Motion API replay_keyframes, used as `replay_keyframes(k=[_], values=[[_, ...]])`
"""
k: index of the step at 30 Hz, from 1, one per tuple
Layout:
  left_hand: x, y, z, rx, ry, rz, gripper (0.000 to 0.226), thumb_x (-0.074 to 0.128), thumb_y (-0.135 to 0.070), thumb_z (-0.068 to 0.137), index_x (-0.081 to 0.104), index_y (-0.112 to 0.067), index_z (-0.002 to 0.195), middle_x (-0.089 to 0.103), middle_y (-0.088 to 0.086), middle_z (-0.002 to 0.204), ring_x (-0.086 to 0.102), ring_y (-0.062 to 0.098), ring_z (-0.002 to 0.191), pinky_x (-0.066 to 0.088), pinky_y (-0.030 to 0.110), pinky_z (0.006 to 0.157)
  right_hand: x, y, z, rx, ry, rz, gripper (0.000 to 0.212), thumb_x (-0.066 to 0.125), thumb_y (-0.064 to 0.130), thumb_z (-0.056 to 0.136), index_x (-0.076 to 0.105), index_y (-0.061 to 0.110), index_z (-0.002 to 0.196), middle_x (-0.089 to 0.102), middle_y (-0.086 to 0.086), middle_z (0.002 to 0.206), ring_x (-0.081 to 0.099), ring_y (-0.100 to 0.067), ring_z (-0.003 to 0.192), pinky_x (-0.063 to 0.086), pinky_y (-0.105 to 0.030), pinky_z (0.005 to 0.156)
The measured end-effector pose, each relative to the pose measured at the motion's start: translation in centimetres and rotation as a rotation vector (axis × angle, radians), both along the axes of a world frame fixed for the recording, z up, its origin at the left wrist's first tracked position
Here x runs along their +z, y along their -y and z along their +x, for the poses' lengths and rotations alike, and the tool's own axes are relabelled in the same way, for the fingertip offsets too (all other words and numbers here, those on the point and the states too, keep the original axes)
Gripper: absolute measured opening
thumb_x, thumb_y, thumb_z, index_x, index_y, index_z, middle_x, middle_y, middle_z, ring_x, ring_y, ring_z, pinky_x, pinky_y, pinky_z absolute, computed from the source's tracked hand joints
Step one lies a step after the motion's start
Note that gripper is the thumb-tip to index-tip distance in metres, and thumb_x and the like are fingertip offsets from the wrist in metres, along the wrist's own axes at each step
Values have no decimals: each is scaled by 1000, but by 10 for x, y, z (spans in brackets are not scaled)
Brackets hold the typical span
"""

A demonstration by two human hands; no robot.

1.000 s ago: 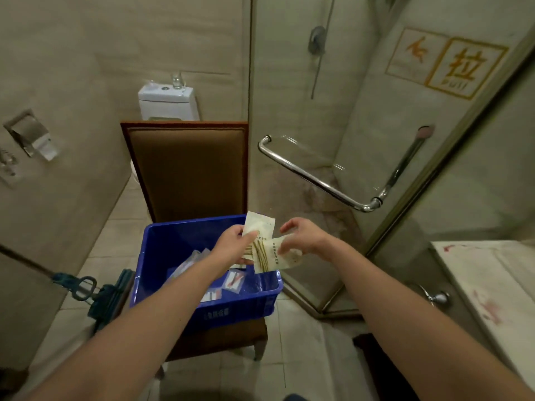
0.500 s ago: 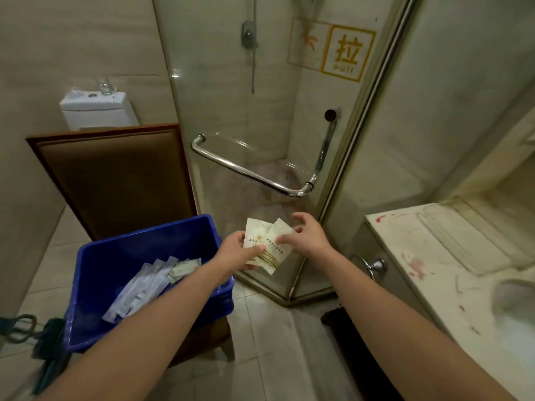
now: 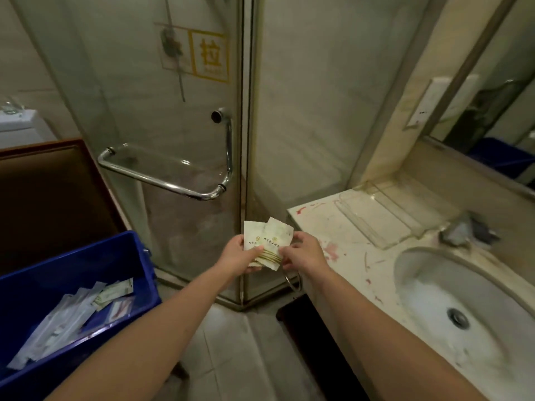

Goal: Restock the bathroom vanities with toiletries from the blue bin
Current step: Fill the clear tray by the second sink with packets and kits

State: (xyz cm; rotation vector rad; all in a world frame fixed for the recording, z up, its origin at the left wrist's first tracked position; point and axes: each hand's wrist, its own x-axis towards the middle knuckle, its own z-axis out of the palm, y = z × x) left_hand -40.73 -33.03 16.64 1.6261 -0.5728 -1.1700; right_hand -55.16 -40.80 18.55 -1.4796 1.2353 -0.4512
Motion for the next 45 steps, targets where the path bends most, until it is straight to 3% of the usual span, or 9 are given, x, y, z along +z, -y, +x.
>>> replay_keyframes(k=[6,12,15,18,25,30,39,42,45], values=[[-6,41,-62,-148,79,16,21,64,-18,92,51,-14,109,68,6,105,69,23,93,58,42,81,4,23,-71,-12,-25,-54,34,66,-3,81,62,7,113,67,-9,83,69,-21,69,61,-36,65],[2,72,-108,-334,163,10,5,60,-18,94,60,-19,99,72,3,92,70,15,76,57,28,59,3,41,-121,-107,42,-12,35,66,-6,79,64,4,112,64,-9,75,67,-23,65,60,-41,68],[5,89,-124,-375,154,6,8,59,-16,95,60,-18,102,71,3,92,68,11,69,51,21,50,0,51,-139,-168,58,19,39,68,-2,80,61,7,117,67,-11,86,67,-19,63,55,-32,60],[2,109,-135,-439,152,-6,12,59,-14,94,63,-15,106,72,7,99,69,15,80,53,24,60,-4,64,-153,-233,61,35,43,70,3,80,58,10,120,69,-16,100,67,-16,64,51,-27,57],[-9,179,-148,-490,252,-34,21,66,-13,90,67,-17,110,74,5,93,70,20,84,58,37,79,-17,116,-168,-354,73,37,52,73,6,77,53,11,125,68,-16,101,68,-16,64,51,-27,58],[-20,254,-145,-494,224,-35,39,70,-6,86,59,-11,123,72,4,89,69,14,77,56,23,71,-27,175,-162,-481,105,44,41,69,5,80,54,15,116,67,-10,91,68,-16,63,53,-29,59],[-43,391,-120,-592,344,7,47,77,-8,79,58,-12,122,70,5,91,68,18,83,55,38,87,-48,286,-132,-660,119,111,34,64,1,83,54,18,111,67,-11,91,66,-18,69,52,-28,58],[-54,427,-116,-608,396,13,46,78,-9,76,58,-15,117,67,-4,88,65,10,77,55,30,76,-58,315,-125,-701,93,111,33,62,1,83,54,17,111,70,-15,93,70,-28,85,55,-40,76],[-65,453,-112,-632,500,16,44,81,-16,75,58,-23,112,62,-11,90,63,6,75,53,25,71,-70,336,-117,-741,89,164,31,60,-1,83,54,18,107,71,-15,92,70,-30,85,51,-37,69]])
